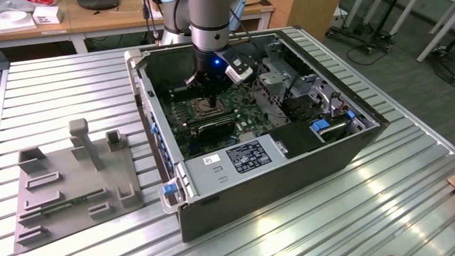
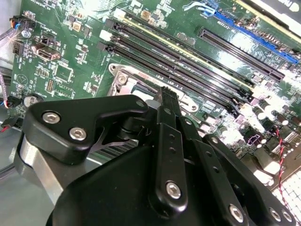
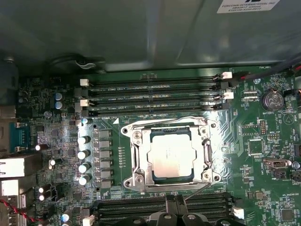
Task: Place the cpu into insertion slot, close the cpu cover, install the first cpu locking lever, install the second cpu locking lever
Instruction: 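Install the second cpu locking lever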
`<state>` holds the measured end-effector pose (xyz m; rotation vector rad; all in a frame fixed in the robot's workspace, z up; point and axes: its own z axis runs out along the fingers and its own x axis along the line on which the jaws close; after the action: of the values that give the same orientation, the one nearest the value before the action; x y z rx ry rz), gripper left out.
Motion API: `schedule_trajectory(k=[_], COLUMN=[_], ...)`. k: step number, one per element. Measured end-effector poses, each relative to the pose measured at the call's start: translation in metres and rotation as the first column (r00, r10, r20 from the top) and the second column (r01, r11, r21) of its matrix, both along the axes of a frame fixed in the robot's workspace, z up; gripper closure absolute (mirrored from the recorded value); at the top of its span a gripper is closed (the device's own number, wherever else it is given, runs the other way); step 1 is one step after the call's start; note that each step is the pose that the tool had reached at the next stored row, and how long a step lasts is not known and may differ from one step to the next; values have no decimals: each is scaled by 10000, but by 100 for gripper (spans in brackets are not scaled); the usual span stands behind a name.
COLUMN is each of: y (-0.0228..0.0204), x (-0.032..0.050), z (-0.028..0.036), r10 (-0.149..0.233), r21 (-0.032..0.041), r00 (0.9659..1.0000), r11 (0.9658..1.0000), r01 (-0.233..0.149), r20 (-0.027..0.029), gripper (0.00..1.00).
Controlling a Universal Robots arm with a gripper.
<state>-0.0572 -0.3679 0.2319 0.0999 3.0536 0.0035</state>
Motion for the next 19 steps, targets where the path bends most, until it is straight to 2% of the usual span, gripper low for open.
schedule_trajectory(k=[11, 16, 19], y=[0, 1, 0], x=[-25, -139, -178], z=[-25, -68, -100], r10=[0, -10, -13], r21=[2, 2, 0], r00=[10000, 10000, 10000], r11=[10000, 10000, 10000], r01=[0, 10, 13], r20=[-4, -1, -3], gripper=[89, 89, 89])
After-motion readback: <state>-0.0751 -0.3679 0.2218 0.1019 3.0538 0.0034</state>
